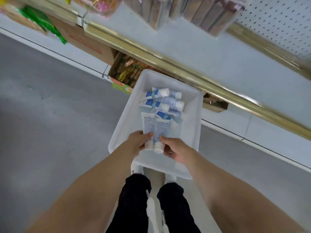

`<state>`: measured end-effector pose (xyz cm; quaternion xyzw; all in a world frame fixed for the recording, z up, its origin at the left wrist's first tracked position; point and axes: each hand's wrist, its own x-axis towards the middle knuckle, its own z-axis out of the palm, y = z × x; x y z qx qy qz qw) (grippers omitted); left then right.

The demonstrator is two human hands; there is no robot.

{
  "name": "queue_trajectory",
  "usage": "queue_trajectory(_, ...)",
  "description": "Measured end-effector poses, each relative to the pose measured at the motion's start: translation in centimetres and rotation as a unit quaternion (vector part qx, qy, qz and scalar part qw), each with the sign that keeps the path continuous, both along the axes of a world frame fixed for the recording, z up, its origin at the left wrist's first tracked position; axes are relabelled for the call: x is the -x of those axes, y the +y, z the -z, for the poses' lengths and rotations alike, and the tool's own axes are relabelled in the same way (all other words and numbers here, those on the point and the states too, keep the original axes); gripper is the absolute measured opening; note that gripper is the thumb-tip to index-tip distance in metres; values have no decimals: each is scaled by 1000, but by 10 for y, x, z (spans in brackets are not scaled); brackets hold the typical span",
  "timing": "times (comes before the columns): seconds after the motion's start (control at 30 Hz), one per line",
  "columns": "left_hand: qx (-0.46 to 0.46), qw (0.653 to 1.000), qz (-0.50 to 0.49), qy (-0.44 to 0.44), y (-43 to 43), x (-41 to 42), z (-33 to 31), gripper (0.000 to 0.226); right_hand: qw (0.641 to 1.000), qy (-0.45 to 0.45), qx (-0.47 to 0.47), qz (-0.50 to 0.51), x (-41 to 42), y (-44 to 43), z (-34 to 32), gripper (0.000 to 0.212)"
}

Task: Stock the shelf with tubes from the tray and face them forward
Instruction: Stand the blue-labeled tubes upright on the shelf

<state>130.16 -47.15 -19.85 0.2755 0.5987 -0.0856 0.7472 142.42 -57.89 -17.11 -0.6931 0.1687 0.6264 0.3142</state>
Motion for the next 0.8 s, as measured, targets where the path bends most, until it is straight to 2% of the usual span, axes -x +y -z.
queue_trajectory(0.13,6,998,53,31,-1,-6,-43,31,999,-36,-33,15,-6,-16,-49,22)
queue_trajectory(0.23,11,999,17,29,-14,13,-17,36,991,-67,-111,15,-16,-16,-50,19)
queue_trajectory(0.3,-1,1000,-8,22,-26,25,4,35,988,-79,-130,-1,-18,-17,-39,16)
queue_trajectory(0.5,-43,998,-24,-32,-41,43,21,20,989,-97,-112,5,4,-21,1,15)
queue_trajectory(0.8,-37,995,-83,-52,-57,72,43,28,989,-141,-50,11,14,-48,36,27)
